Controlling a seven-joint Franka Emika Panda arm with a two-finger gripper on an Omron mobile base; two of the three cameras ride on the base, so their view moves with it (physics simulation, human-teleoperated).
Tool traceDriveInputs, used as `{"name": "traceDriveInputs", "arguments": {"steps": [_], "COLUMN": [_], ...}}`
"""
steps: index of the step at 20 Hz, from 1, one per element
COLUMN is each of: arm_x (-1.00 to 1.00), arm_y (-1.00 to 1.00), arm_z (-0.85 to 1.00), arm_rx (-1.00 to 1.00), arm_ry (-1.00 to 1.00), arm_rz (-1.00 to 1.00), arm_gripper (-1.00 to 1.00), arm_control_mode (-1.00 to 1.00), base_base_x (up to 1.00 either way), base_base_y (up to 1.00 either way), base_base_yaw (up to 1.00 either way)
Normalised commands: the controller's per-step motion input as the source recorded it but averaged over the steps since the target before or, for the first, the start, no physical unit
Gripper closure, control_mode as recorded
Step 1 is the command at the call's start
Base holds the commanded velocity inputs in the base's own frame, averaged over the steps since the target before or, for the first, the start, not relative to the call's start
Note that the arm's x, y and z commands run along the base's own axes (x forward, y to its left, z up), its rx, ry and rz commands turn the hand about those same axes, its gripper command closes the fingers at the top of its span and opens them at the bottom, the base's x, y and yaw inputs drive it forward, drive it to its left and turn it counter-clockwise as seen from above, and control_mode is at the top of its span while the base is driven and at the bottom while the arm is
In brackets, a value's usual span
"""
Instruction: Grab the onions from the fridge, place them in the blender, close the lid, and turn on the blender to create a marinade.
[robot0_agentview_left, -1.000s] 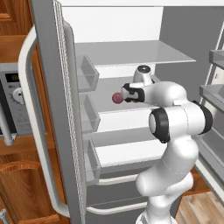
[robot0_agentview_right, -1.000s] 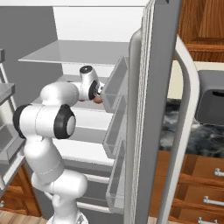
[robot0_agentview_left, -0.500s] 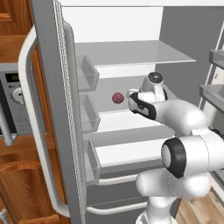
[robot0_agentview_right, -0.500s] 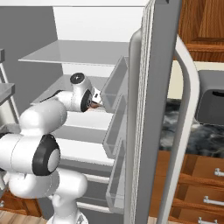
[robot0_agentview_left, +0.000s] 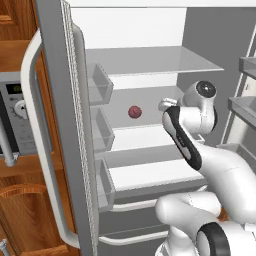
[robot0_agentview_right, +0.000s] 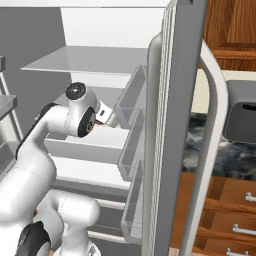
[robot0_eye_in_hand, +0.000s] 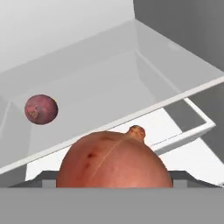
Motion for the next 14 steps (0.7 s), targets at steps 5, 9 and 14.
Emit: {"name": "traceDriveInputs", "arguments": {"steps": [5,9,14], "arm_x": [-1.00,-0.96,-0.43], "arm_y": [0.13,0.38,0.32], "arm_z": [0.37,-0.18,-0.47], "arm_rx": [0.06,0.00,-0.01], "arm_ry": [0.05,0.08,0.22], "arm_rz": [-0.03,-0.05,0.00], "arm_gripper": [1.00,1.00,1.00], "arm_control_mode": [-1.00,-1.00,-1.00], "base_base_x": [0.00,0.00,0.00], "base_base_y": [0.00,0.00,0.00], "base_base_yaw": [0.00,0.00,0.00]}}
